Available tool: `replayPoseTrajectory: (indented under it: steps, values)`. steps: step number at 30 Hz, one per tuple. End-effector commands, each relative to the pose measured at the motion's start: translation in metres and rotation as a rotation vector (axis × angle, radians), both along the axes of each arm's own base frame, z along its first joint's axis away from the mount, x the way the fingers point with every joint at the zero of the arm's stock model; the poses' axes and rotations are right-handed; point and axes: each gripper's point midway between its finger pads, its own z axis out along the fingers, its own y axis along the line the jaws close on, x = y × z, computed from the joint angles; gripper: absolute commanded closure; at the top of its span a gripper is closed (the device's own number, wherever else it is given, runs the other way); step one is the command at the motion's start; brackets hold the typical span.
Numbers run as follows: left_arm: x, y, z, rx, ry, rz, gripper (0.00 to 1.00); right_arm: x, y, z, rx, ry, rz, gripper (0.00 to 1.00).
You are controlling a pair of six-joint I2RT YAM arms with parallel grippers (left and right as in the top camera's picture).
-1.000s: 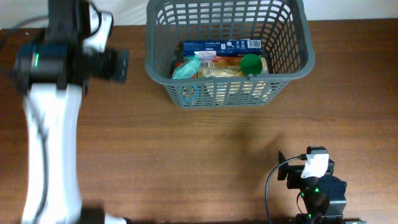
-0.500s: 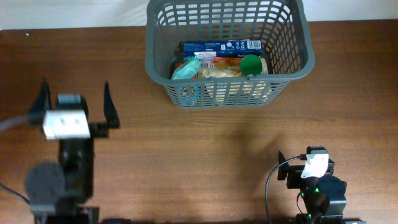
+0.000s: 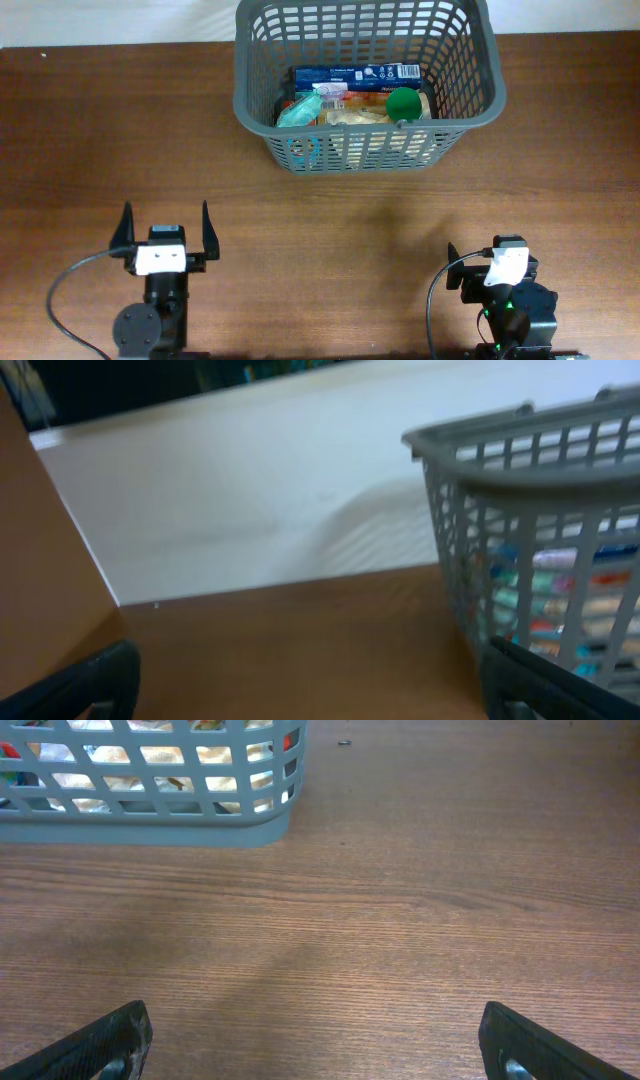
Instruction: Pack container
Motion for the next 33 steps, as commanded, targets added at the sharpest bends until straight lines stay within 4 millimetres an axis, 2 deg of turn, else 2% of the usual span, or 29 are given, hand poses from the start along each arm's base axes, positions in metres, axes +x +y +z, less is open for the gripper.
replayPoseTrajectory:
  steps: [1, 6, 13, 33]
  values:
    - [-0.002, 0.004, -0.023, -0.008, 0.004, 0.016, 0.01, 0.0, 0.002, -0.001, 0.009, -0.002, 0.008, 0.01]
    - [-0.004, 0.006, -0.046, -0.008, 0.001, 0.022, 0.01, 0.0, 0.002, -0.001, 0.009, -0.002, 0.008, 0.01]
    - [0.001, 0.005, -0.09, -0.006, 0.1, 0.021, 0.01, 0.0, 0.002, -0.001, 0.009, -0.002, 0.008, 0.01]
    - [0.001, 0.005, -0.091, -0.006, 0.106, 0.02, 0.01, 0.0, 0.002, -0.001, 0.009, -0.002, 0.008, 0.01]
